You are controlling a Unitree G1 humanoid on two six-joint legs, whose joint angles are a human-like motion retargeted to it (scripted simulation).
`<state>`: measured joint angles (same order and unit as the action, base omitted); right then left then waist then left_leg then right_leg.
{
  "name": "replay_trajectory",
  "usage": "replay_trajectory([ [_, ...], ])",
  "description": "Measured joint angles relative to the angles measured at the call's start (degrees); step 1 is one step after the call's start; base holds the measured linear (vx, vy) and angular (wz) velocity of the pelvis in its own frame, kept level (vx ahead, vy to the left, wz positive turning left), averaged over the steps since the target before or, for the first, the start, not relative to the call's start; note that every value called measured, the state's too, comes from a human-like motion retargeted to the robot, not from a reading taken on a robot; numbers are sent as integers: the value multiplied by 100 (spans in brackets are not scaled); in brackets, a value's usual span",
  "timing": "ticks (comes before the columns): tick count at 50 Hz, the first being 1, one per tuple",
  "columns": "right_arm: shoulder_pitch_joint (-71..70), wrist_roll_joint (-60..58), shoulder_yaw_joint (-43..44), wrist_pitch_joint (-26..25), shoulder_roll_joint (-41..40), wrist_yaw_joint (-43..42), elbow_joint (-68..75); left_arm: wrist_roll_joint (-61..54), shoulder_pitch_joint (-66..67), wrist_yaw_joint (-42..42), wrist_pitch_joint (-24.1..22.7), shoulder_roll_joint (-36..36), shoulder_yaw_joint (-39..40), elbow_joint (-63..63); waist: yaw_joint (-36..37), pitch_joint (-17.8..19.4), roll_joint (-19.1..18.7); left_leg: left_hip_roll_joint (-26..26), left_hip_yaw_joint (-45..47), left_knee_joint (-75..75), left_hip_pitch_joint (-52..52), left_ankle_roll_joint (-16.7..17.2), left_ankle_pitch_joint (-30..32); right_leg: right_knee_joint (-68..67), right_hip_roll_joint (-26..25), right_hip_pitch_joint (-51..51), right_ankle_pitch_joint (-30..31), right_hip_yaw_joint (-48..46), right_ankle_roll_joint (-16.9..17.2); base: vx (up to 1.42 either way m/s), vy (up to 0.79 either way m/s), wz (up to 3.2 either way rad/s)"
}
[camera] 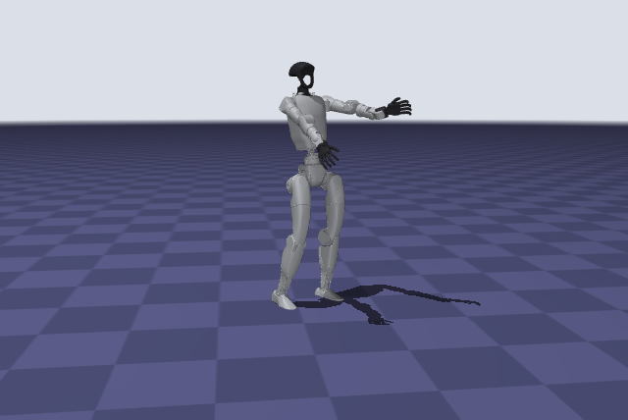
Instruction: Dance
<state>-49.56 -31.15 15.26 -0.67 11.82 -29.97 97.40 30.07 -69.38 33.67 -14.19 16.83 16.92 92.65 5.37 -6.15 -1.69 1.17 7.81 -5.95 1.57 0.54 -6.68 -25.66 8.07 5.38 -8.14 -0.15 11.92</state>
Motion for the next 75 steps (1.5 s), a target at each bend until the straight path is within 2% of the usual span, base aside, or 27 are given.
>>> replay_trajectory([
  [5,-677,1908,256,942,1393,623,0,-1564,352,-508,-447,1004,-536,112,-206,-50,89,-199,-465,-916,-633,200,-381,1220,297,-473,518,-686,48,-2,-14,67],
  [7,-1062,1746,166,1363,1574,-53,-18,-1491,452,-163,-438,942,-618,145,-238,-34,98,-283,-585,-1314,-817,197,-573,1522,225,-638,666,-785,28,3,-16,56],
  [9,-1405,1088,-79,1479,1563,-586,-148,-1337,509,18,-495,620,-728,177,-183,3,145,-348,-686,-1802,-1028,224,-784,1755,154,-787,789,-881,-28,1,-16,38],
  [12,-1869,368,-353,972,1120,-668,-375,-1417,511,-155,-476,-217,-985,248,-155,-25,275,-425,-986,-2694,-1559,419,-1079,1927,108,-835,873,-1052,-52,-6,-13,47],
  [16,-2278,222,-166,426,77,-1,-479,-1413,552,-595,-314,-1787,-1060,213,-322,-143,439,-437,-1271,-3758,-2318,583,-1362,1905,118,-681,729,-1152,-10,-10,-5,75],
  [19,-2401,-564,71,112,-770,332,-542,-464,639,-557,-30,-2624,-638,90,-436,-124,402,-413,-1353,-3953,-2390,534,-1678,1860,102,-701,608,-1265,15,-4,2,21],
  [20,-2383,-1077,106,-86,-969,348,-566,105,682,-423,141,-2776,-456,59,-462,-98,381,-436,-1304,-3867,-2290,467,-1771,1855,93,-744,596,-1283,19,7,1,-11],
  [23,-2118,-2685,-309,-1007,-874,-169,-770,1479,915,189,586,-2379,-766,-25,-494,-67,438,-333,-1191,-3176,-1878,426,-1493,1833,142,-788,642,-1216,-34,5,-1,-26],
  [25,-2009,-3135,-670,-1026,-440,-412,-841,1543,968,478,519,-1834,-1068,-27,-459,-83,529,-101,-1259,-2570,-1671,409,-1196,1760,255,-656,667,-1262,-91,-13,-1,-32],
  [28,-1993,-2504,-654,-535,301,-463,-609,406,740,241,48,-1130,-982,269,-217,-23,491,-198,-969,-1515,-1177,408,-763,1474,247,-416,626,-1137,-146,-10,1,-49],
  [32,-2029,-292,-432,604,580,167,-402,-1596,473,-819,-726,-832,-1083,259,-137,8,336,-331,-744,-925,-836,435,-543,1271,162,-343,569,-1067,-156,2,2,-17],
  [35,-2038,669,-240,1605,158,100,-456,-1072,382,-409,-709,-1186,-1106,83,-238,-8,281,-325,-782,-920,-840,409,-523,1328,148,-406,596,-1036,-124,5,4,12],
  [37,-2008,416,-266,1923,-193,-210,-527,-725,348,-535,-469,-1626,-1290,-63,-305,-46,318,-255,-858,-1005,-931,370,-554,1440,189,-435,663,-1119,-131,-1,4,27],
  [40,-1897,-149,-509,1654,-785,-241,-638,-363,392,-963,47,-2315,-1393,-153,-369,-84,420,-151,-898,-1269,-1030,336,-712,1661,262,-541,781,-1214,-159,2,0,-4],
  [42,-1783,-980,-453,1136,-1163,88,-647,-1259,541,-442,-850,-2749,-1270,-19,-413,-109,485,-55,-1026,-1796,-1252,356,-983,1851,307,-664,855,-1310,-186,8,0,-1],
  [43,-1728,-1038,-577,817,-1292,168,-640,-1612,635,-396,-1572,-2951,-998,133,-467,-104,522,-1,-1119,-2140,-1400,368,-1135,1932,339,-737,880,-1350,-162,6,2,20],
  [44,-1671,-1164,-652,564,-1386,215,-608,-1813,717,-253,-1859,-3134,-714,248,-509,-91,547,51,-1205,-2504,-1559,397,-1274,1998,365,-805,885,-1346,-131,5,5,28],
  [45,-1615,-1323,-703,345,-1463,245,-564,-1940,794,-62,-1928,-3308,-423,345,-547,-72,567,100,-1286,-2877,-1723,434,-1407,2056,389,-869,881,-1320,-95,1,8,32],
  [49,-1469,-2095,-678,46,-1474,189,-454,-2150,1242,-486,-1567,-3260,-517,475,-696,3,446,151,-1435,-3769,-2145,409,-1787,2049,355,-891,762,-1302,52,-4,8,29],
  [51,-1408,-2532,-615,-232,-1210,-179,-401,-2302,1418,-608,-1635,-3004,-353,475,-661,60,409,95,-1290,-3743,-2101,292,-1777,2023,352,-883,781,-1228,161,0,1,-18],
  [55,-1394,-2773,-572,-528,-190,-1101,-322,-3208,1282,-603,-2508,-2114,-203,281,-577,17,500,259,-1082,-2866,-1767,241,-1334,2008,459,-680,936,-1096,76,3,2,-58],
  [57,-1515,-2567,-492,-525,430,-1335,-358,-3092,889,-459,-2481,-1776,-345,6,-462,-3,519,223,-858,-2239,-1537,243,-1024,1913,509,-502,974,-1042,64,2,-1,-74],
  [60,-1854,-2121,-411,-606,1479,-1625,-333,-2550,83,-802,-1870,-1723,-821,-610,-244,-29,508,40,-495,-1420,-1260,287,-636,1620,549,-182,923,-931,116,4,-4,-54],
  [63,-2147,-1684,-420,-915,2389,-1385,-453,-1973,-833,-1585,-1061,-2264,-634,-1175,-315,-83,576,13,-443,-878,-1187,309,-345,1357,546,33,813,-1059,116,3,-9,8],
  [67,-2388,-1283,-693,-1218,3239,-839,-794,-1815,-1609,-2867,-413,-3024,-451,-1982,-639,-38,533,-13,-424,-384,-1007,280,-12,937,518,148,656,-1066,185,14,-6,16],
  [70,-2394,-1362,-811,-1035,3729,-948,-986,-1955,-1791,-3729,-266,-3650,-575,-2529,-797,-44,464,-19,-265,-78,-835,218,178,505,506,271,506,-1130,196,19,2,-30],
  [75,-2055,-1157,-412,-452,4386,-1997,-1076,-1923,-1633,-4883,-17,-4746,-1083,-3251,-368,13,399,-13,256,253,-493,69,260,-445,204,680,192,-652,136,18,1,-109],
])
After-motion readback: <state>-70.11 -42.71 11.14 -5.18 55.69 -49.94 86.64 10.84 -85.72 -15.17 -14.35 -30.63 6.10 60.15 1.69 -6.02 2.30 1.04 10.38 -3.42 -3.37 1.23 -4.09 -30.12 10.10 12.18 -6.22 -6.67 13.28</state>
